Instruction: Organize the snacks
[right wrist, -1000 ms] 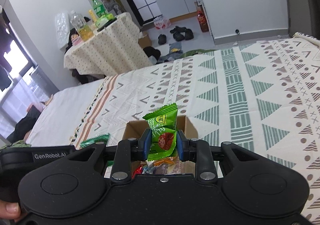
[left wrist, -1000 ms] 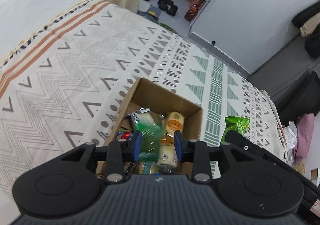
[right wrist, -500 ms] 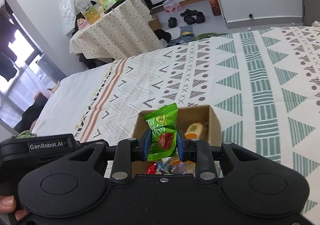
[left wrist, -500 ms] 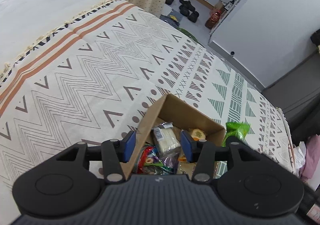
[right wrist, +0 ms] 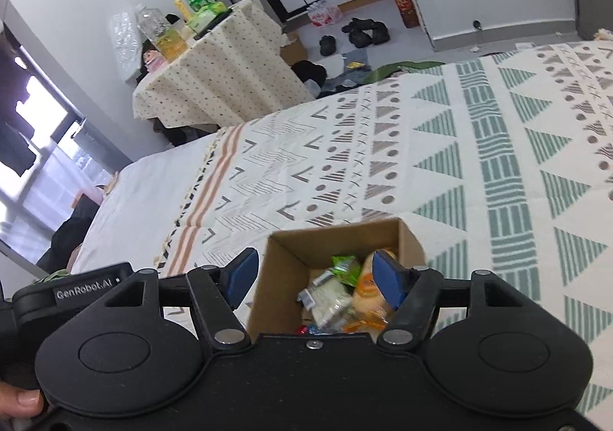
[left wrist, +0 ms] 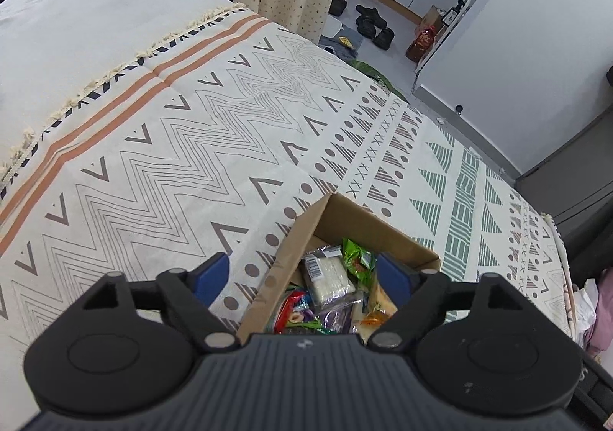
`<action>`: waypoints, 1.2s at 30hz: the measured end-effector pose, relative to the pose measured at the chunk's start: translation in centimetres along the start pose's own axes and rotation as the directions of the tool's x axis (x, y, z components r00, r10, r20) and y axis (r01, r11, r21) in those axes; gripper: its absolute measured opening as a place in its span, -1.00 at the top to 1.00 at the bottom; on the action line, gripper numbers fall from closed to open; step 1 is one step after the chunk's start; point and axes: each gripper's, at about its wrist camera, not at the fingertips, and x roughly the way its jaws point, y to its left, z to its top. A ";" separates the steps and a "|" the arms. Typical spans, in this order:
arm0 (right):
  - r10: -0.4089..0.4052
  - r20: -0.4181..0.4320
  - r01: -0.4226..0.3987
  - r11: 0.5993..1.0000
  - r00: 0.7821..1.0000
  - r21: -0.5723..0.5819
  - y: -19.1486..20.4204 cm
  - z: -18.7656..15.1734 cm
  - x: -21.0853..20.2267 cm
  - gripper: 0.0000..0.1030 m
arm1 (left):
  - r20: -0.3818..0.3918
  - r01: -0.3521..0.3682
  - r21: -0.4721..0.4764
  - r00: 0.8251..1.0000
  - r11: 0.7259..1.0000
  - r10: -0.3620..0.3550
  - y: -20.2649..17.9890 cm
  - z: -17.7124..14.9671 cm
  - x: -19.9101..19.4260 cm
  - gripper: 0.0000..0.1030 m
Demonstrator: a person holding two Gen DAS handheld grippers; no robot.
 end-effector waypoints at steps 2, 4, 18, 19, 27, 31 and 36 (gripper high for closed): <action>-0.006 0.001 0.006 1.000 1.000 0.002 -0.2 -0.2 -0.5 -0.38 | -0.004 0.001 0.014 1.000 1.000 -0.001 -0.3 -0.3 -0.3 -0.70; -0.014 0.002 0.014 1.000 1.000 -0.005 -0.4 -0.4 -1.0 -0.43 | -0.006 0.002 0.028 1.000 1.000 -0.002 -0.7 -0.6 -0.6 -0.71; -0.069 0.042 0.069 0.998 0.997 0.010 -2.2 -1.6 -6.1 -0.96 | 0.047 0.006 0.132 0.999 0.991 -0.013 -2.8 -3.8 -4.5 -0.90; -0.078 0.049 0.077 0.997 0.996 0.013 -2.4 -1.8 -6.6 -1.00 | 0.052 0.008 0.140 0.999 0.990 -0.016 -3.1 -4.0 -4.9 -0.91; -0.123 0.092 0.123 0.992 0.988 0.009 -3.4 -3.4 -10.4 -1.00 | 0.088 0.023 0.207 0.995 0.978 -0.042 -4.8 -6.7 -7.5 -0.99; -0.138 0.114 0.137 0.990 0.984 0.017 -4.0 -4.3 -12.4 -1.00 | 0.101 0.034 0.239 0.993 0.970 -0.060 -5.4 -8.1 -8.9 -1.00; -0.163 0.135 0.161 0.987 0.977 0.026 -4.6 -5.4 -14.5 -1.00 | 0.127 0.046 0.272 0.988 0.961 -0.083 -5.6 -9.7 -10.9 -1.00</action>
